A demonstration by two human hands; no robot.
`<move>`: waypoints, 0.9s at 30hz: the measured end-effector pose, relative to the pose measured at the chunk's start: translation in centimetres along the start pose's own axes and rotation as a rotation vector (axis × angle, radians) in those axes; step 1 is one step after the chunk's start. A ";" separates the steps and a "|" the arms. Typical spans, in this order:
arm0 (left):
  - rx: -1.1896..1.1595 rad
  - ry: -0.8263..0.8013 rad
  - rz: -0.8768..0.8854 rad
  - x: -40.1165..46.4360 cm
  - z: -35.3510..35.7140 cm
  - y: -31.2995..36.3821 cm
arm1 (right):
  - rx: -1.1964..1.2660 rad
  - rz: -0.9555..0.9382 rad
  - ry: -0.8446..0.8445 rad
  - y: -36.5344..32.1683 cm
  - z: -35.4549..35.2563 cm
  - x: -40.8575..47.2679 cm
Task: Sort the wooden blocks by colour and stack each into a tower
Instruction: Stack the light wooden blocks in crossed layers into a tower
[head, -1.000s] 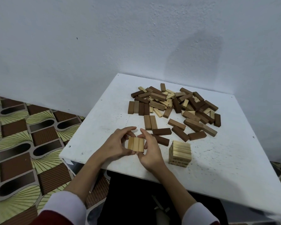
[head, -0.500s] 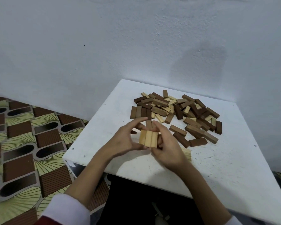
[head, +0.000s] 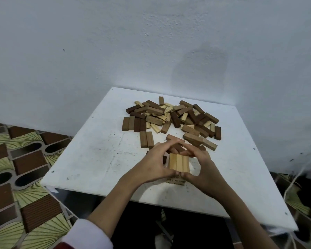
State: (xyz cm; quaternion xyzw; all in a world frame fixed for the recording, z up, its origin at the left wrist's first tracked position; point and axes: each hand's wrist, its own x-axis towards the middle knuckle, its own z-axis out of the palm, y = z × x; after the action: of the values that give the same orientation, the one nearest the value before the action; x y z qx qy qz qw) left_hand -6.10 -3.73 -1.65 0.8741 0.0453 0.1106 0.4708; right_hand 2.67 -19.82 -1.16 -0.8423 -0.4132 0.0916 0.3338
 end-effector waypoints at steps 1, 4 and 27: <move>0.014 0.000 0.000 0.0 0.2 -0.1 | -0.003 0.002 -0.007 0.2 0.0 0.0; 0.023 -0.029 -0.025 -0.1 0.5 -0.5 | 0.002 -0.003 -0.013 0.3 0.2 -0.1; 0.070 -0.069 -0.068 0.1 0.8 -1.3 | 0.123 0.023 -0.054 1.2 0.2 -0.5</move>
State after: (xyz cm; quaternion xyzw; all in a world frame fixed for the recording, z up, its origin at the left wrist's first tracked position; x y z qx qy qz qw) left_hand -5.75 -3.59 -3.15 0.8913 0.0624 0.0625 0.4446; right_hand 3.00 -20.62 -2.13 -0.8221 -0.4059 0.1431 0.3727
